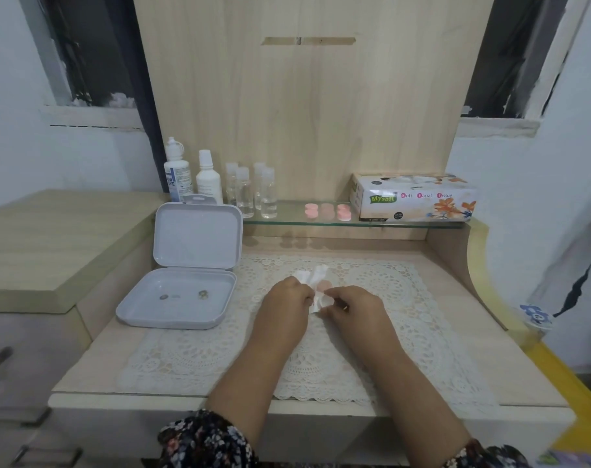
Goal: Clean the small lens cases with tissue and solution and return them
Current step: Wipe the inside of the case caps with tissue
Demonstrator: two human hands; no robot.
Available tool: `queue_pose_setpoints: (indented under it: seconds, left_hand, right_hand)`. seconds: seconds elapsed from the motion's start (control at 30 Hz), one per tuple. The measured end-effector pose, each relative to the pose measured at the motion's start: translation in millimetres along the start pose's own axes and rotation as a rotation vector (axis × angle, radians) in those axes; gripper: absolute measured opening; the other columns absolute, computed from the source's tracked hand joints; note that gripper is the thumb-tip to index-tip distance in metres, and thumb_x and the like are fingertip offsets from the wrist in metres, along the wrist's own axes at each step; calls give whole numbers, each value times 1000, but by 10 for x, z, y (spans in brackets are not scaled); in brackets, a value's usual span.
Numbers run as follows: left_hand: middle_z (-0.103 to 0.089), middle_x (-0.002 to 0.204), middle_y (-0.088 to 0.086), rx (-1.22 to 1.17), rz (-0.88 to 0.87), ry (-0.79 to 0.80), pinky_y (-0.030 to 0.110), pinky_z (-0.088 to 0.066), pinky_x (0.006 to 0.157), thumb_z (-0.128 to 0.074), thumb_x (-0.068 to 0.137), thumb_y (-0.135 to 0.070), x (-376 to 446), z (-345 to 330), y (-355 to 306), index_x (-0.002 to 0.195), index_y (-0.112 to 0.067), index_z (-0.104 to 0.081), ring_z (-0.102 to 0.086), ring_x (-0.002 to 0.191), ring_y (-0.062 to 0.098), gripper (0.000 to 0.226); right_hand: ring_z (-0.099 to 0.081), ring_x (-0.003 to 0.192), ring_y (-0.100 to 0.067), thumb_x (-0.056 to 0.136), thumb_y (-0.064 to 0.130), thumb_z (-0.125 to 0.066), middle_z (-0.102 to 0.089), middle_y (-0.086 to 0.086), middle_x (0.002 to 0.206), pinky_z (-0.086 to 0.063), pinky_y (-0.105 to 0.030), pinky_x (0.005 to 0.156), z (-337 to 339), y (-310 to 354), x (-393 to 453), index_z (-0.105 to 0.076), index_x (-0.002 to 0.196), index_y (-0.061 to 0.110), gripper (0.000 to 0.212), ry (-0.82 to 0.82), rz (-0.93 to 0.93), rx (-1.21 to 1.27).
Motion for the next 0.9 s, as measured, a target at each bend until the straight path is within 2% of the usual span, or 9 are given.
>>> queue_pose_setpoints:
  seconds: [0.13, 0.27, 0.33, 0.43, 0.53, 0.6, 0.67, 0.8, 0.9]
  left_hand:
    - [-63, 95, 4, 28, 95, -56, 34, -49, 78, -50, 94, -13, -13, 45, 18, 96, -11, -71, -58, 86, 18, 21]
    - [-67, 79, 3, -18, 206, -91, 38, -52, 70, -53, 89, -13, -28, 64, 89, 81, -9, -69, -62, 75, 19, 19]
    - [-66, 74, 1, -89, 243, -101, 33, -52, 67, -55, 88, -12, -33, 67, 117, 78, -8, -69, -62, 72, 18, 18]
    - [-63, 76, -3, -369, 331, -191, 19, -44, 65, -60, 87, -9, -25, 127, 194, 72, -16, -64, -59, 73, 10, 17]
    - [-64, 87, -2, -631, 387, -260, 19, -43, 69, -61, 88, -9, -14, 172, 222, 73, -21, -60, -58, 81, 11, 19]
    - [-65, 89, -2, -800, 456, -196, 18, -45, 58, -58, 91, -9, -17, 137, 197, 84, -17, -60, -59, 79, 12, 11]
    - [-69, 98, 1, -953, 510, -55, 27, -49, 54, -57, 93, -14, -19, 59, 164, 97, -20, -62, -65, 84, 20, 10]
    - [-71, 103, 13, -1172, 527, 153, 37, -51, 78, -51, 98, -26, -30, -28, 65, 106, -9, -69, -67, 89, 24, 25]
    - [-71, 100, 18, -1165, 499, 197, 42, -53, 83, -56, 95, -19, -38, -36, 67, 105, -2, -69, -67, 92, 31, 23]
  right_hand:
    - [-60, 85, -9, 85, 23, -69, -65, 9, 90, -45, -17, 72, -22, 0, -16, -73, 102, 21, 18, -30, 13, 15]
    - [-57, 81, -6, 86, 19, -68, -64, 8, 89, -41, -8, 68, -13, 64, -27, -73, 101, 18, 17, -64, 102, -79]
    - [-56, 79, -8, 87, 18, -66, -62, 9, 86, -39, -9, 65, -9, 72, -38, -73, 97, 19, 13, -85, 94, -82]
    - [-60, 81, -10, 87, 20, -66, -65, 9, 87, -49, -22, 72, 78, -7, -32, -71, 100, 21, 13, -167, -37, 113]
    - [-65, 86, -7, 86, 20, -71, -70, 9, 89, -54, -26, 79, 164, -76, -32, -70, 102, 25, 18, -222, -172, 448]
    - [-67, 87, -9, 84, 17, -73, -72, 8, 89, -55, -27, 80, 150, -70, -32, -70, 100, 26, 18, -187, -174, 545]
    - [-68, 87, -8, 84, 14, -73, -73, 9, 90, -55, -26, 80, 118, -39, -39, -72, 101, 25, 20, -138, -148, 561]
    - [-65, 90, -1, 83, 11, -72, -72, 12, 95, -51, -22, 82, 101, -13, -46, -72, 100, 28, 24, -104, -100, 541]
    - [-63, 91, -1, 84, 10, -72, -69, 12, 98, -50, -19, 82, 114, -12, -45, -72, 104, 27, 26, -108, -78, 469]
Point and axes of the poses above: each hand's wrist, its own x-axis towards the middle knuckle, its own z-axis out of the back of the hand, y = z × x, the point moved 5 cm from there along x, towards the middle knuckle
